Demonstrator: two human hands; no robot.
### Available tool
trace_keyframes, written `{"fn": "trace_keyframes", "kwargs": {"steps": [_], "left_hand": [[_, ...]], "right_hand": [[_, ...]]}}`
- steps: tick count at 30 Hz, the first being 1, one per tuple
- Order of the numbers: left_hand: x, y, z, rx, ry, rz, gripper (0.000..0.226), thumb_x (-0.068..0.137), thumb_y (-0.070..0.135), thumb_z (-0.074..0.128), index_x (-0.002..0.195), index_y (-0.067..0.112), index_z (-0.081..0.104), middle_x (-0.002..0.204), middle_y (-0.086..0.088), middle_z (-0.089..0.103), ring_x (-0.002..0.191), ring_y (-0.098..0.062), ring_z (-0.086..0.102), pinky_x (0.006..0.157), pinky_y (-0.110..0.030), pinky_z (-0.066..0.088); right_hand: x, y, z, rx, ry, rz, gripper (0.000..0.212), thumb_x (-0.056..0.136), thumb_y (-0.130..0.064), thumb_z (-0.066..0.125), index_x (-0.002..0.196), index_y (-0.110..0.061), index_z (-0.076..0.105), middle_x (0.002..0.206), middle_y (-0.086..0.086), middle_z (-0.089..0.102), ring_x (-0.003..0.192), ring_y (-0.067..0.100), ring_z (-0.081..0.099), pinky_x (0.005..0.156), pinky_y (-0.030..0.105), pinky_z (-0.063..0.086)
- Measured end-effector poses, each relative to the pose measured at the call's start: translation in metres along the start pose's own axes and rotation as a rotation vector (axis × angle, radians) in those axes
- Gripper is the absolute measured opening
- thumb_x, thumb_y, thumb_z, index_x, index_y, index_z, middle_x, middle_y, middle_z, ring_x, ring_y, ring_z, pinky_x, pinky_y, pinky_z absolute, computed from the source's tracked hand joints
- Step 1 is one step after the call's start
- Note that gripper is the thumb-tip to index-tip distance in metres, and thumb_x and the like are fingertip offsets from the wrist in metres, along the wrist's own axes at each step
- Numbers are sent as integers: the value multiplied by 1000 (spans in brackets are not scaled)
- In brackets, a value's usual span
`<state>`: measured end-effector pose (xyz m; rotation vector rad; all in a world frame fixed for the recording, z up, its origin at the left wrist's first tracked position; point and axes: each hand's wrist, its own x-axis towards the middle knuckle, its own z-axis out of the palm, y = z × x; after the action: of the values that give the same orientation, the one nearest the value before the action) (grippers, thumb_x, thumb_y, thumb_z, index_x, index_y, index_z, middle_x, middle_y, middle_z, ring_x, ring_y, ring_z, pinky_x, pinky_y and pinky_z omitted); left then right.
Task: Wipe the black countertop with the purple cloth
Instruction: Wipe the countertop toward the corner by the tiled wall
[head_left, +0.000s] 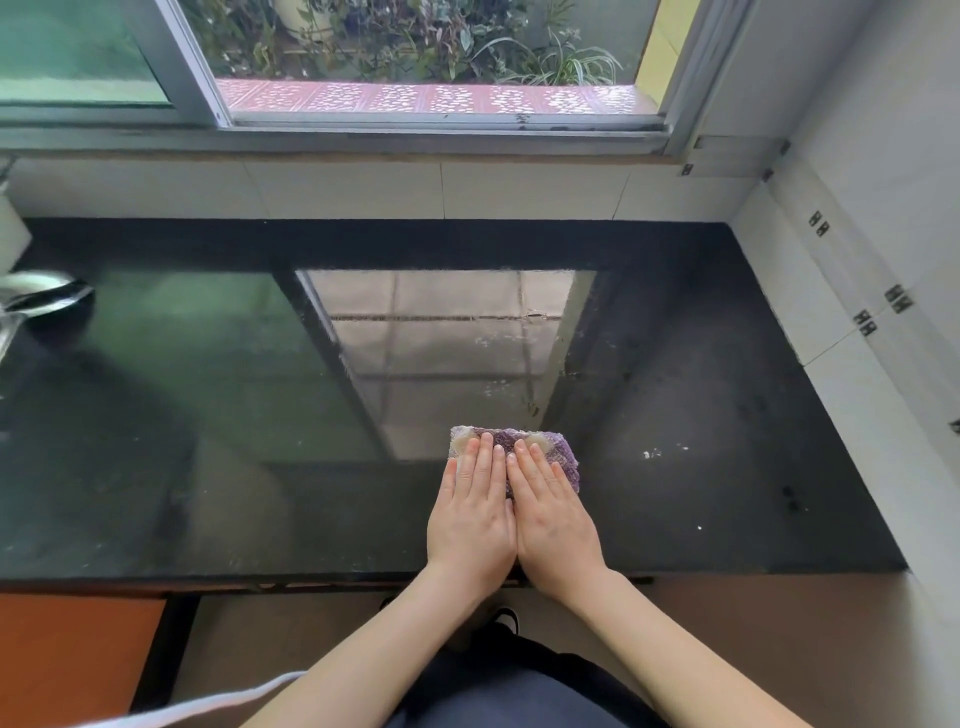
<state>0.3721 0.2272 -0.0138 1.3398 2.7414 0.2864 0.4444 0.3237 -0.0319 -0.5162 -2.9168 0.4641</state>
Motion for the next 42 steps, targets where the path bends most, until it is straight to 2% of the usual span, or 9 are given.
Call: {"fn": "trace_keyframes", "kwargs": {"steps": [3,8,15,21,26,31,33,38,42], "left_hand": [[-1,-2,-2,-4,9,-6,64,100,28,-1,136,-3,42,146,-20,37,136,-34,32,108,-44,19],[4,0,0,9,8,-30,55,94,25,21,137,-3,41,146,-20,36,136,-34,31,108,-44,19],[24,-4,-1,29,-25,-76,56,93,27,22,138,-3,40,147,-20,35,137,-33,30,109,-44,18],[50,-13,-2,52,-59,-113,61,93,30,12,143,0,31,151,-18,26,141,-30,21,114,-44,18],[72,-21,-8,88,-167,-89,74,81,34,-19,148,5,-7,156,-13,-14,143,-25,-16,116,-39,-9],[93,-27,-12,86,-154,-75,74,79,33,-22,147,5,-11,156,-12,-15,142,-25,-18,116,-39,-9],[102,-31,-15,73,-155,-73,71,81,33,-20,147,6,-11,156,-12,-16,142,-24,-18,116,-39,-8],[123,-40,-19,71,-165,-64,57,98,31,5,147,6,-12,156,-12,-17,142,-24,-19,117,-39,-7],[142,-47,-22,71,-161,-64,58,98,31,6,147,6,-12,156,-12,-17,142,-24,-19,117,-39,-6]], "right_hand": [[1,-3,-1,-9,-15,-9,53,96,-26,27,144,-4,29,152,13,26,141,24,22,110,40,18],[8,3,-1,-9,-44,-31,53,97,-27,26,145,-5,27,152,12,26,141,24,21,110,40,16],[29,8,-7,1,-79,-41,54,97,-29,24,145,-5,28,152,12,27,141,24,21,111,39,16],[56,12,-11,11,-107,-44,57,96,-32,17,146,-6,23,154,11,22,143,22,15,115,42,18],[78,15,-12,7,-128,-26,63,93,-38,6,149,-10,12,157,7,9,144,17,1,117,36,7],[98,20,-12,-8,-143,-8,64,92,-39,4,150,-12,10,158,5,6,144,15,-3,117,34,3],[106,21,-11,-20,-142,7,64,92,-39,4,150,-12,9,158,5,5,144,14,-4,117,33,1],[129,23,-12,-33,-177,32,65,91,-40,0,150,-13,5,158,4,0,144,14,-7,117,35,3],[151,27,-14,-46,-217,37,55,102,-32,19,150,-14,0,158,2,-6,143,13,-11,117,35,3]]}}
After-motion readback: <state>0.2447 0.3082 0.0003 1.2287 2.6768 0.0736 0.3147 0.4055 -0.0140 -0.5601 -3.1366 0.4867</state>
